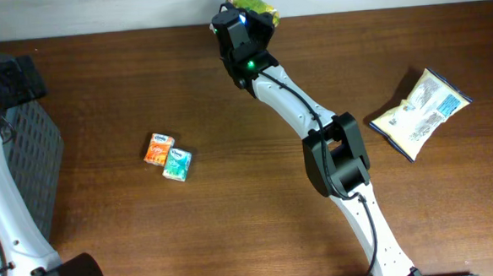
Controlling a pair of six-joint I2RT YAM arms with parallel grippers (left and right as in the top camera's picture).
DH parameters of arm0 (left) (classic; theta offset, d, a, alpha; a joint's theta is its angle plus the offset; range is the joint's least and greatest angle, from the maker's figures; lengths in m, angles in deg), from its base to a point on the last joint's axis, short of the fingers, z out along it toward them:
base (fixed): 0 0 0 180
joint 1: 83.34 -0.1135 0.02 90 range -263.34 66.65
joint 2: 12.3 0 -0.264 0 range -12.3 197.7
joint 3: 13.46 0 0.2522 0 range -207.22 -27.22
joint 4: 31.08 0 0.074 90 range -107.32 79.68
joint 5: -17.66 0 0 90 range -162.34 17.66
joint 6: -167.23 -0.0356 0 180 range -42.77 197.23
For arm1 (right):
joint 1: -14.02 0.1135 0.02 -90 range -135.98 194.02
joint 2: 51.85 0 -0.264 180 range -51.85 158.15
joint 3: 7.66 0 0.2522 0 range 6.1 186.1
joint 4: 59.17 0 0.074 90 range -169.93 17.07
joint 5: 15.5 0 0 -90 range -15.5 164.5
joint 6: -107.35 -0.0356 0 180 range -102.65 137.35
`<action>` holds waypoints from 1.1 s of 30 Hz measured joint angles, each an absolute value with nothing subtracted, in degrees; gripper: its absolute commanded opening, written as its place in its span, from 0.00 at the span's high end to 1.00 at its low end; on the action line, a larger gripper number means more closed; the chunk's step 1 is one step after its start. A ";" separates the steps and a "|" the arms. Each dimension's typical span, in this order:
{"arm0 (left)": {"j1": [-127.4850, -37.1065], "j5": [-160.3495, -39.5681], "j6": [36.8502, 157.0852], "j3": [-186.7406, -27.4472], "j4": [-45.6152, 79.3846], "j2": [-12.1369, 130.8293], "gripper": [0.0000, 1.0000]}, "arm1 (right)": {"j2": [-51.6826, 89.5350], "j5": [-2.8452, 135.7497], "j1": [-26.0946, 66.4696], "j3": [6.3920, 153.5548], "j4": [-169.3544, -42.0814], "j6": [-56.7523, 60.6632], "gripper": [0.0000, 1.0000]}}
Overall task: Scan the item barcode
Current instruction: 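Lift the green carton with the right gripper up to the scanner, then carry the green carton right and set it beside the yellow bag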
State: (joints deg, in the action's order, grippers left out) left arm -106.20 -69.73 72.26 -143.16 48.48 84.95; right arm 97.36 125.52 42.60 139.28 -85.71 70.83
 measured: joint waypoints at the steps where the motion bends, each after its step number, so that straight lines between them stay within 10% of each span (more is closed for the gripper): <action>1: -106.20 -69.73 72.26 -143.16 48.44 84.95 0.01 | 97.16 125.02 42.60 139.28 -88.51 69.17 0.96; 13: -106.20 -69.71 72.26 -143.16 48.46 84.95 0.01 | 58.91 76.26 27.39 141.18 -152.00 12.14 0.96; 21: -106.20 -69.73 72.26 -143.16 48.48 84.95 0.01 | 70.32 69.55 12.48 113.78 -143.87 -2.13 0.95; 24: -106.20 -69.73 72.26 -143.16 48.48 84.95 0.01 | 70.80 69.39 9.88 107.94 -140.68 -3.60 0.57; 33: -106.20 -69.71 72.26 -143.16 48.46 84.95 0.01 | 69.23 55.99 12.20 117.16 -152.52 3.20 0.09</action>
